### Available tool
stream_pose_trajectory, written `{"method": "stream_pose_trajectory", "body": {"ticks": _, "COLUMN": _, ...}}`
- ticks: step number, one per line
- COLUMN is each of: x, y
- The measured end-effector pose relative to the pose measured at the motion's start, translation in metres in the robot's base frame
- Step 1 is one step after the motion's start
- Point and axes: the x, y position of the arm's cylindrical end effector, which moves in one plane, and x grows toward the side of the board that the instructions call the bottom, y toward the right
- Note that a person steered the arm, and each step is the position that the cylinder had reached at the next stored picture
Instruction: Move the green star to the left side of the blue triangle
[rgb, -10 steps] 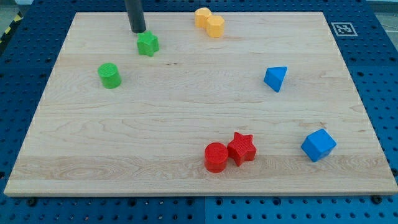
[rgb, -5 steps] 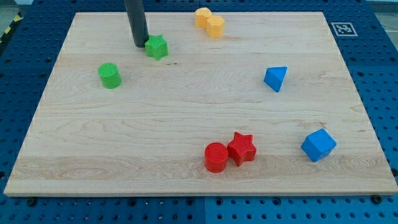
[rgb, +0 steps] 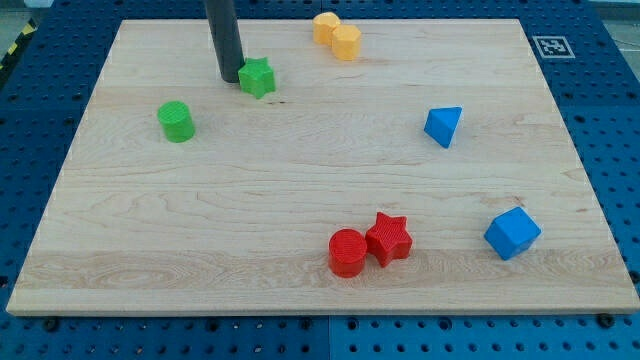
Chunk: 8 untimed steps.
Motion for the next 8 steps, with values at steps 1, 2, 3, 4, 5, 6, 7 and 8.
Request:
{"method": "stream_pose_trajectory", "body": {"ticks": 1, "x": 0.007, "y": 0.002}}
{"method": "stream_pose_trajectory", "body": {"ticks": 2, "x": 0.002, "y": 0.007}}
{"method": "stream_pose_trajectory", "body": {"ticks": 3, "x": -0.016, "y": 0.021}}
{"method": "stream_pose_trajectory", "body": {"ticks": 4, "x": -0.009, "y": 0.034}}
{"method": "stream_pose_trajectory", "body": {"ticks": 5, "x": 0.0, "y": 0.036}}
{"method": "stream_pose_trajectory", "body": {"ticks": 6, "x": 0.009, "y": 0.036}}
{"method": "stream_pose_trajectory", "body": {"ticks": 7, "x": 0.009, "y": 0.036}}
{"method": "stream_pose_trajectory", "body": {"ticks": 8, "x": 0.011, "y": 0.045}}
